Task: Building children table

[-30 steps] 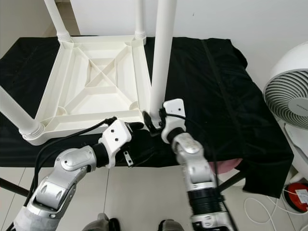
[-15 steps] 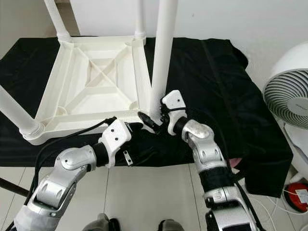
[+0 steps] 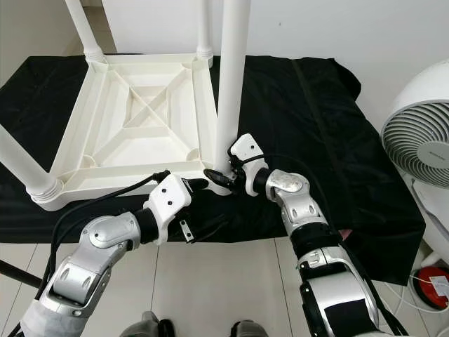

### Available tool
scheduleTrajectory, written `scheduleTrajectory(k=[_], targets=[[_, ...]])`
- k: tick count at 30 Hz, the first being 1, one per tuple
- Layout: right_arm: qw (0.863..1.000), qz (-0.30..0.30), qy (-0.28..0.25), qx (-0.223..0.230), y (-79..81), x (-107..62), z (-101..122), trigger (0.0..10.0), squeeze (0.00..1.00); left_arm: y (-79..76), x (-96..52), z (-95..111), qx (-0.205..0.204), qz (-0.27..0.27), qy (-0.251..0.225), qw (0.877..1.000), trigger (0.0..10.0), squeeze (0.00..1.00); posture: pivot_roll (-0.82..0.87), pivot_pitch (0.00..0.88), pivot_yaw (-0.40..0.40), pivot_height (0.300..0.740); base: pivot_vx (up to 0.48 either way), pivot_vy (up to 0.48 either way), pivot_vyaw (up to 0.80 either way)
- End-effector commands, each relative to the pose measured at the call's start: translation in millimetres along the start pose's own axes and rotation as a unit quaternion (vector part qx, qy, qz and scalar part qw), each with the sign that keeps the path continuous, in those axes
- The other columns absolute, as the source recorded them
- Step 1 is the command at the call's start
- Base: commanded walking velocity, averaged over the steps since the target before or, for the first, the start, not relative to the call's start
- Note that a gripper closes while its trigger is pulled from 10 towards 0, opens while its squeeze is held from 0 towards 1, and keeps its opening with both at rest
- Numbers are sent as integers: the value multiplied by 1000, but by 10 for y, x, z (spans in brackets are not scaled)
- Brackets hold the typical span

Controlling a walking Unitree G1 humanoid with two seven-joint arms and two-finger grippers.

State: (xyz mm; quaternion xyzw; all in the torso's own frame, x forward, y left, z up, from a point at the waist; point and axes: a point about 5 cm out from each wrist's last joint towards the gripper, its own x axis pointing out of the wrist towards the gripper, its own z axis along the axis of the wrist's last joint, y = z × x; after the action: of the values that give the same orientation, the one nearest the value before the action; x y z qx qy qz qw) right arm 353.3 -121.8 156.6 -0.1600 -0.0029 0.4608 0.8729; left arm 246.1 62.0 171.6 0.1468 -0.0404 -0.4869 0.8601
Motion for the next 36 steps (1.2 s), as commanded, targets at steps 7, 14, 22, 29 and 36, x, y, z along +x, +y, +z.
scheduleTrajectory(k=[7,14,22,29,36], targets=[[1000,12,13,17,53,-22,-128,0,0,10,-3,1,-4,22,-2,1000,10000,0,-62,53,23,740,0,0,0],[997,-65,-11,41,31,-45,-118,10000,0,-5,12,-4,-5,14,-3,1000,10000,0,-76,47,22,740,0,0,0],[974,-198,-31,102,88,-50,-89,10000,0,-40,12,-18,-9,11,-2,1000,10000,0,-78,54,15,740,0,0,0],[937,-323,-31,127,254,-34,-67,10000,0,-56,14,-21,-11,10,-2,1000,10000,0,-81,60,10,740,0,0,0],[911,-380,-26,160,559,85,-9,10000,0,-71,19,-21,-13,9,-2,1000,10000,0,-81,65,9,740,0,0,0]])
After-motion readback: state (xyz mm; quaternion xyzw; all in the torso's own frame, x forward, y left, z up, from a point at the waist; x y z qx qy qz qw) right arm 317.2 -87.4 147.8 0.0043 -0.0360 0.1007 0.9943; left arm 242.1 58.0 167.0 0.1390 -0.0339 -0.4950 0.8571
